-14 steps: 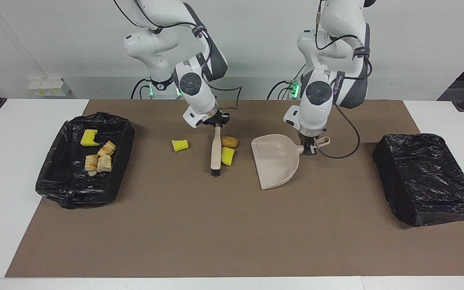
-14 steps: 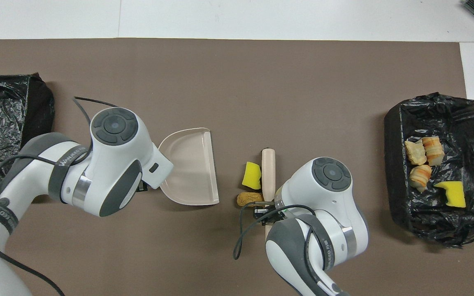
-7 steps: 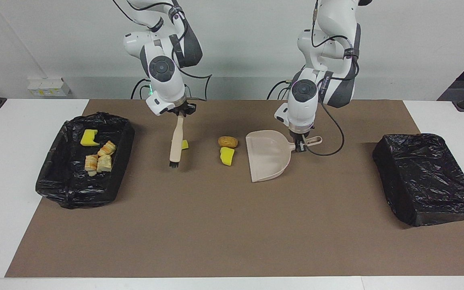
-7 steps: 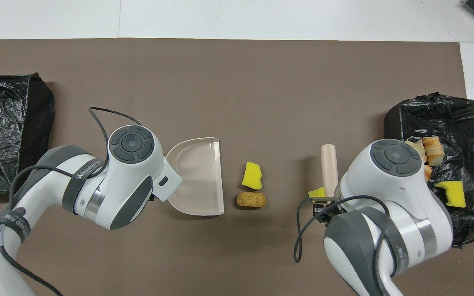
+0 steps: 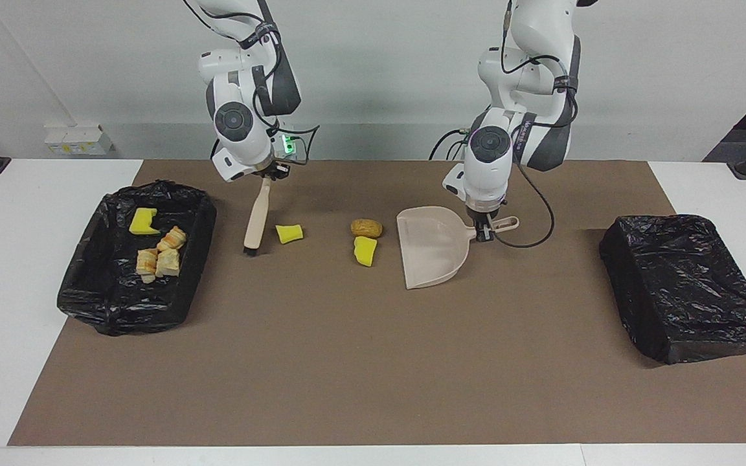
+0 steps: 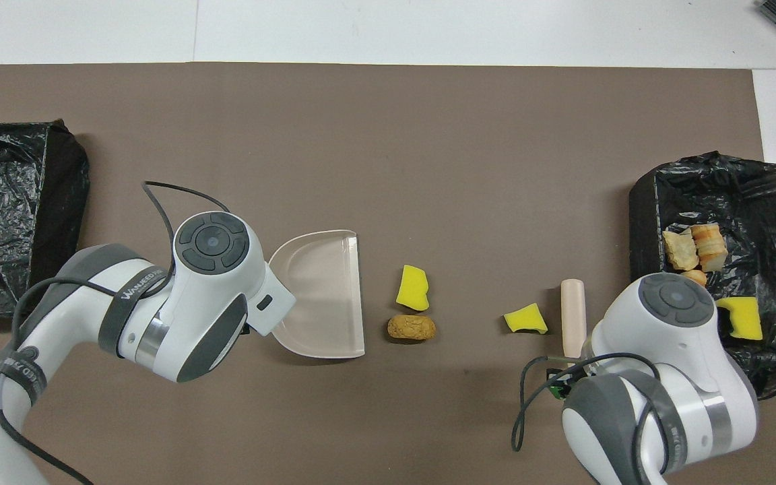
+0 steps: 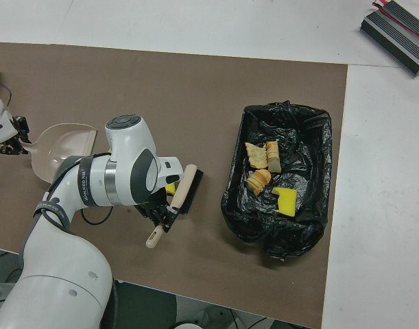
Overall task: Sweep and dump trash in bin
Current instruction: 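Hold the dustpan with the left gripper while the right gripper positions the brush, then sweep the bread chunk and sponge pieces into the dustpan with the right gripper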
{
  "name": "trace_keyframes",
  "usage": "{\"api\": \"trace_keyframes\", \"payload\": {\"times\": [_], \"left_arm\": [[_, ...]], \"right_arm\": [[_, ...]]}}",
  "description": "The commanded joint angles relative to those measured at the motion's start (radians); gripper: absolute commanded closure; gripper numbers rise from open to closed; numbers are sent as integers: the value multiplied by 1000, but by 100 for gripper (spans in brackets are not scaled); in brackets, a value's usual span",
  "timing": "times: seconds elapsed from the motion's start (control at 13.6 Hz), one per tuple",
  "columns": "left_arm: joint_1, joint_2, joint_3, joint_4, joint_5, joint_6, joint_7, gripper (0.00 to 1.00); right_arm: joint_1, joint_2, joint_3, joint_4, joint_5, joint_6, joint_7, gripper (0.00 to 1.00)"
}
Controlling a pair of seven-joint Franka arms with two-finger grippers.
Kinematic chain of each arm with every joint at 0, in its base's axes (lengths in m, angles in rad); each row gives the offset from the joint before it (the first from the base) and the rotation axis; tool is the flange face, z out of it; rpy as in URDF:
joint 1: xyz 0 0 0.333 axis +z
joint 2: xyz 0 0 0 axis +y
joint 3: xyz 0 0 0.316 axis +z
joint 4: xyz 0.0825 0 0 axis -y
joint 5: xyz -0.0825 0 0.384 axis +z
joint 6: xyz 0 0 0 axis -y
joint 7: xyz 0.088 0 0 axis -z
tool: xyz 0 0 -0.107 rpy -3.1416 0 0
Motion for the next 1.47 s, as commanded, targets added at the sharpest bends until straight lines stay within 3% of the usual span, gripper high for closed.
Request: {"api": "trace_keyframes", "payload": {"times": [0.0,0.29,0.51,0.81,0.96,1.1,1.25,1.4], "left_arm": [[-10,-35,12,-47,23,9,1,100],[-7,-35,12,-47,23,7,-4,100],[-6,-35,12,-48,22,6,-4,100],[-4,-38,12,-48,22,6,-4,100],[-3,-38,12,-50,23,6,-4,100],[-3,-38,12,-53,23,6,-4,100],[0,-38,12,-53,23,6,-4,100],[0,-38,12,-53,22,6,-4,100]], "right_arm": [[45,22,9,-32,86,88,-18,100],[143,108,10,-5,250,240,-15,100],[202,142,12,46,390,271,-20,100],[336,230,12,84,554,447,-15,100],[358,240,13,112,600,452,-14,100],[433,246,13,133,773,505,-26,100],[482,270,13,161,891,600,-40,100],[498,286,13,199,956,610,-49,100]]}}
